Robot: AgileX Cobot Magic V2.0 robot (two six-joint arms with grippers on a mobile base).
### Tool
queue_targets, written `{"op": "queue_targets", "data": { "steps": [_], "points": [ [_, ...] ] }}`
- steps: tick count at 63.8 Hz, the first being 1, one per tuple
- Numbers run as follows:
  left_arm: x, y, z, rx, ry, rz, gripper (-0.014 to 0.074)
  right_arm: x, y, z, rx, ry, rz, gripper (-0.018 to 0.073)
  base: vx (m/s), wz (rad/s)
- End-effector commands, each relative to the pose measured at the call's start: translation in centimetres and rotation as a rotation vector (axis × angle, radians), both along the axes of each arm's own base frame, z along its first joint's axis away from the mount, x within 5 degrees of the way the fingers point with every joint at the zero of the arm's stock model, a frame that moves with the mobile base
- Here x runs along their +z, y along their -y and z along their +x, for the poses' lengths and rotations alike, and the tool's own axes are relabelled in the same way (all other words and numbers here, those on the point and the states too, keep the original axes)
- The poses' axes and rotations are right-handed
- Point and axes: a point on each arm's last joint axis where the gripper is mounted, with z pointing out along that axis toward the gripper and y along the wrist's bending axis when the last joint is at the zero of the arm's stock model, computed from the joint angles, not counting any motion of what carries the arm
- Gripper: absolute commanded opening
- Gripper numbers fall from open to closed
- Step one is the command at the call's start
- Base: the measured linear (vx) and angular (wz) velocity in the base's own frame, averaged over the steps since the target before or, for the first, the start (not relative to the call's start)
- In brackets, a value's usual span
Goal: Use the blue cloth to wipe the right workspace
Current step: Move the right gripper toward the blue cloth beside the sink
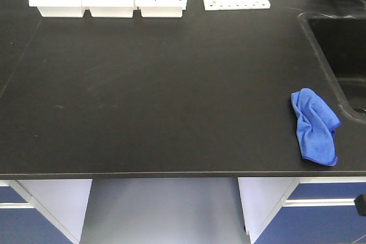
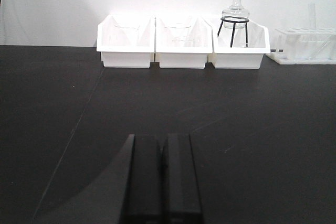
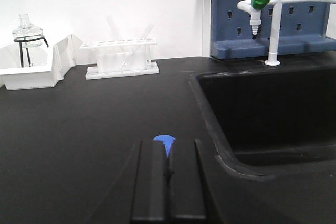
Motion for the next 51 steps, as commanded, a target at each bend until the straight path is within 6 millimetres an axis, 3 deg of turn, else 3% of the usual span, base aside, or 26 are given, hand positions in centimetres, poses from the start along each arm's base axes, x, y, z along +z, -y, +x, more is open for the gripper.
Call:
{"op": "queue_targets", "data": {
  "steps": [1,37,45,51],
  "points": [
    [-0.2,0.1,0.0,-0.016,0.068,-0.010,-0.0006,0.1,0.0,0.2,-0.003,0.054,-0.011,-0.0005,0.00,0.00],
    [-0.2,0.1,0.0,-0.016,0.068,-0.010,-0.0006,0.7,0.0,0.1,-0.002,0.127,0.007,-0.0005,0.00,0.00],
    [-0.2,0.1,0.0,-0.016,0.068,-0.010,-0.0006,2.2,0.0,0.0,-0.002,0.196,0.039,-0.0005,0.00,0.00],
    [-0.2,0.1,0.0,-0.016,0.068,-0.010,-0.0006,5.4,0.0,-0.7,0.000,0.275,0.020,-0.0003,0.00,0.00]
  ]
}}
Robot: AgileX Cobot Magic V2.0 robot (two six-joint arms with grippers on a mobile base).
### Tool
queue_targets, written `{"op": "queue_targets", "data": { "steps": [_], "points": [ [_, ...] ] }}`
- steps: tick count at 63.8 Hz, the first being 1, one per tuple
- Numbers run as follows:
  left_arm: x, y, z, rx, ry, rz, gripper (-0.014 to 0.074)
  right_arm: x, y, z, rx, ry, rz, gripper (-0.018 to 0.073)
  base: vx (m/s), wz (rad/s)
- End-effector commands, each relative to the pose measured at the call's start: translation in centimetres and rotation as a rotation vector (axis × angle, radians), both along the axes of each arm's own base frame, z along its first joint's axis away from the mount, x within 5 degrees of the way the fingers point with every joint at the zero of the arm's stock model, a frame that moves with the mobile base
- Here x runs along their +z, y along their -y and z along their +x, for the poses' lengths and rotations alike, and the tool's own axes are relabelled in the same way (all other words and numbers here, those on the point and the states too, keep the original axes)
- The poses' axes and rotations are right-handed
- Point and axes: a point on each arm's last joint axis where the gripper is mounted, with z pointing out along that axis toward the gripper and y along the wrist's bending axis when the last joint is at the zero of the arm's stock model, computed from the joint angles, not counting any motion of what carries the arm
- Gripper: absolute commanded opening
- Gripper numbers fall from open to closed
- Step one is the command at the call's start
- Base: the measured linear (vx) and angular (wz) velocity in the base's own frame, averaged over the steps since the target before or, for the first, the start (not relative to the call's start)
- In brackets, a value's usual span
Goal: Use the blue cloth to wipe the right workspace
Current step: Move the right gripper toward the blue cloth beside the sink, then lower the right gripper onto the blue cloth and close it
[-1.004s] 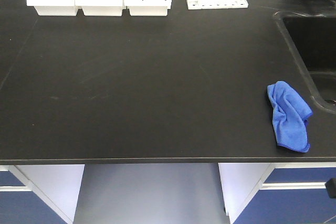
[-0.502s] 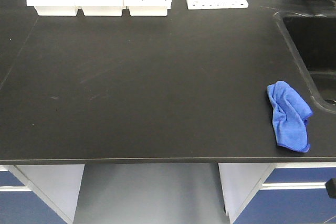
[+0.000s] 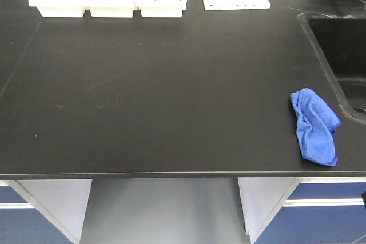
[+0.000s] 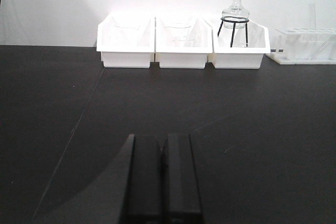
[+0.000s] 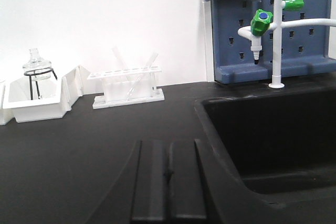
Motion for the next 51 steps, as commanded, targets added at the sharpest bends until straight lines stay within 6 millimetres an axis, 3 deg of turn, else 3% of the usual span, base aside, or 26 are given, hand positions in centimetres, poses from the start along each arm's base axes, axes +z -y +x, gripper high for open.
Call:
{"op": "queue_targets", "data": {
  "steps": [1,8,15,25,31,39,51],
  "points": [
    [-0.2,0.1,0.0,-0.016,0.068,-0.010,-0.0006,4.5,0.0,-0.7,-0.008,0.178,-0.028,-0.0003,0.00,0.00],
    [-0.2,0.1,0.0,-0.016,0.068,-0.010,-0.0006,9.0,0.0,-1.7,-0.018,0.155,-0.072,-0.0003,0.00,0.00],
    [-0.2,0.1,0.0,-0.016,0.068,-0.010,-0.0006,12.1,0.4,-1.4,-0.058,-0.027,-0.144,-0.0003,0.00,0.00],
    [-0.2,0.1,0.0,-0.016,0.068,-0.010,-0.0006,15.2,1.2,2.2,-0.102,-0.197,-0.232,-0.0002,0.00,0.00],
    [-0.2,0.1,0.0,-0.016,0.068,-0.010,-0.0006,15.0,1.4,6.0,-0.086,-0.271,-0.238,-0.0001,0.00,0.00],
    [-0.2,0.1,0.0,-0.016,0.068,-0.010,-0.0006,13.2,1.4,11.2,-0.038,-0.339,-0.245,0.0006,0.00,0.00],
    [-0.2,0.1,0.0,-0.016,0.068,-0.010,-0.0006,9.0,1.5,16.1,0.002,-0.515,-0.220,0.0062,0.00,0.00]
  ]
}}
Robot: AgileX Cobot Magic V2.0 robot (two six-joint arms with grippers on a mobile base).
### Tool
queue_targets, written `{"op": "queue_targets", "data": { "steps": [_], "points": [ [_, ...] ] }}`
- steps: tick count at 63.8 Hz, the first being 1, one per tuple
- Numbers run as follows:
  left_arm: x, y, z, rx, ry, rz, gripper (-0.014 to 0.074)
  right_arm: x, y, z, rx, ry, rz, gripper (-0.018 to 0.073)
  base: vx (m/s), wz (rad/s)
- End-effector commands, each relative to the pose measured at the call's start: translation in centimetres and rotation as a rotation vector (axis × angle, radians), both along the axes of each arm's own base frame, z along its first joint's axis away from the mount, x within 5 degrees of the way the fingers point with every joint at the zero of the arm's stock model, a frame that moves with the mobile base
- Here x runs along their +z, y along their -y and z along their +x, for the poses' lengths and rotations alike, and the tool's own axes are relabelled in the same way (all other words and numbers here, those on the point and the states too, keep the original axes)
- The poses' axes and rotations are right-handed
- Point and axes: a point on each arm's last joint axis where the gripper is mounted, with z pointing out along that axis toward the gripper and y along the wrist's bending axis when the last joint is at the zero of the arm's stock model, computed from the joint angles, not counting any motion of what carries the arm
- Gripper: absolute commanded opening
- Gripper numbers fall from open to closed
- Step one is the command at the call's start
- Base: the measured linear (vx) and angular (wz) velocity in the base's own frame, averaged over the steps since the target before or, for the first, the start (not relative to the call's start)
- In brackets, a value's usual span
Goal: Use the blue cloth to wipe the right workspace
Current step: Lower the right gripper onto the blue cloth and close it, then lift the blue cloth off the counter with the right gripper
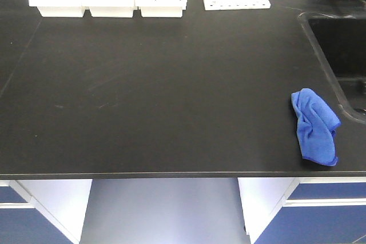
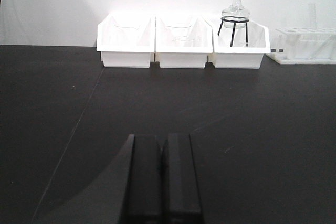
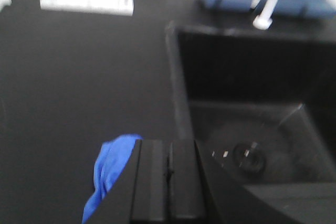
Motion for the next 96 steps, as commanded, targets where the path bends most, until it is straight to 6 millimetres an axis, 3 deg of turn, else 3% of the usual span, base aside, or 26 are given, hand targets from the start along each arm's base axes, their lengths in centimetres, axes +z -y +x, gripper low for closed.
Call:
{"op": "queue_targets", "data": {
  "steps": [1,13,31,39,74,86,96],
  "points": [
    [-0.2,0.1,0.0,-0.016,0.068,-0.010,-0.0006,0.0,0.1,2.1,0.019,0.035,-0.005,0.0071,0.00,0.00],
    [-0.2,0.1,0.0,-0.016,0.068,-0.010,-0.0006,-2.7,0.1,4.5,0.033,-0.038,0.008,0.0188,0.00,0.00],
    [-0.2,0.1,0.0,-0.016,0.068,-0.010,-0.0006,-5.7,0.1,6.6,0.048,-0.113,0.022,0.0488,0.00,0.00],
    [-0.2,0.1,0.0,-0.016,0.068,-0.010,-0.0006,-7.4,0.1,7.4,0.044,-0.153,0.044,0.0536,0.00,0.00],
    [-0.2,0.1,0.0,-0.016,0.068,-0.010,-0.0006,-13.2,-0.2,10.1,0.061,-0.209,0.107,0.0506,0.00,0.00],
    [-0.2,0.1,0.0,-0.016,0.068,-0.010,-0.0006,-14.2,-0.2,10.2,0.060,-0.245,0.108,0.0358,0.00,0.00],
    [-0.2,0.1,0.0,-0.016,0.068,-0.010,-0.0006,-13.9,-0.2,10.1,0.054,-0.251,0.108,0.0160,0.00,0.00]
  ]
}}
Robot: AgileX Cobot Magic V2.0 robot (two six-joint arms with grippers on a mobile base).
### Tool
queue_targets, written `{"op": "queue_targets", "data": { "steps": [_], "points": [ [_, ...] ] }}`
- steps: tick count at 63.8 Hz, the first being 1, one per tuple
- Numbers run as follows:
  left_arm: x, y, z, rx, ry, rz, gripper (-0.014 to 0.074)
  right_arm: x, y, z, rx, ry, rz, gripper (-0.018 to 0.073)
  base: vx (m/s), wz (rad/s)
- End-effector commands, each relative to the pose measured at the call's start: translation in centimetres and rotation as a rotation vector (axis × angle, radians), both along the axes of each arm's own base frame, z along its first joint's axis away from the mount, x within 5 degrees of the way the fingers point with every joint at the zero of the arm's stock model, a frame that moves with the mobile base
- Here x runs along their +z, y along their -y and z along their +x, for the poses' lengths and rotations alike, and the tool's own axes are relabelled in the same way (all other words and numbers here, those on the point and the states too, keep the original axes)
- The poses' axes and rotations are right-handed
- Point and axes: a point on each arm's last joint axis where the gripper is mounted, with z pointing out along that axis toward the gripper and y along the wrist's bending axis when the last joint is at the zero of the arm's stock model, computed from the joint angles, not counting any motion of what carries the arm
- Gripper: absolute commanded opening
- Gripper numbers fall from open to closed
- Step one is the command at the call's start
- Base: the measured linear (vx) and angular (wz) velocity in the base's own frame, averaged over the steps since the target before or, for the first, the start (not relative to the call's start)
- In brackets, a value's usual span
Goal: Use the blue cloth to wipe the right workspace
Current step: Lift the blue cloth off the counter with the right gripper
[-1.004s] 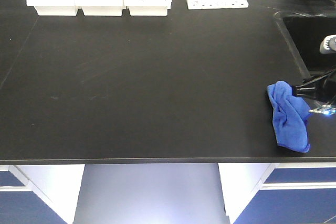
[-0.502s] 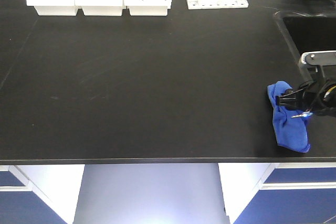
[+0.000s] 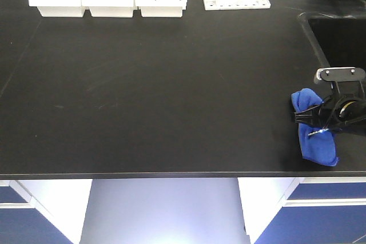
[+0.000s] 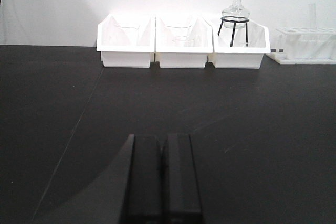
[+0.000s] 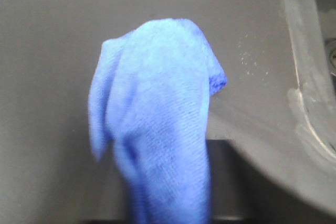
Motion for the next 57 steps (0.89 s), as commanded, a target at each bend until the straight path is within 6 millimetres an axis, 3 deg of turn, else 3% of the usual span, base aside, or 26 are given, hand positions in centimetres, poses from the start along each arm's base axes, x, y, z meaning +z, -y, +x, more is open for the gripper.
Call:
{"op": "queue_targets", "data": {
  "steps": [1,10,27,35,47,57],
  "points": [
    [-0.2,0.1,0.0,-0.016,0.068,-0.010,-0.0006,2.3,0.1,0.9,0.005,0.117,-0.001,0.0141,0.00,0.00],
    [-0.2,0.1,0.0,-0.016,0.068,-0.010,-0.0006,4.4,0.2,0.3,-0.002,0.155,-0.012,-0.0015,0.00,0.00],
    [-0.2,0.1,0.0,-0.016,0.068,-0.010,-0.0006,10.8,0.0,-2.2,-0.008,0.338,-0.034,-0.0008,0.00,0.00],
    [-0.2,0.1,0.0,-0.016,0.068,-0.010,-0.0006,13.6,-1.1,-4.3,0.025,0.381,-0.047,-0.0008,0.00,0.00],
    [-0.2,0.1,0.0,-0.016,0.068,-0.010,-0.0006,16.6,-3.3,-7.4,0.101,0.441,-0.030,-0.0008,0.00,0.00],
    [-0.2,0.1,0.0,-0.016,0.068,-0.010,-0.0006,17.8,-4.2,-9.6,0.136,0.484,-0.001,-0.0005,0.00,0.00]
  ]
}}
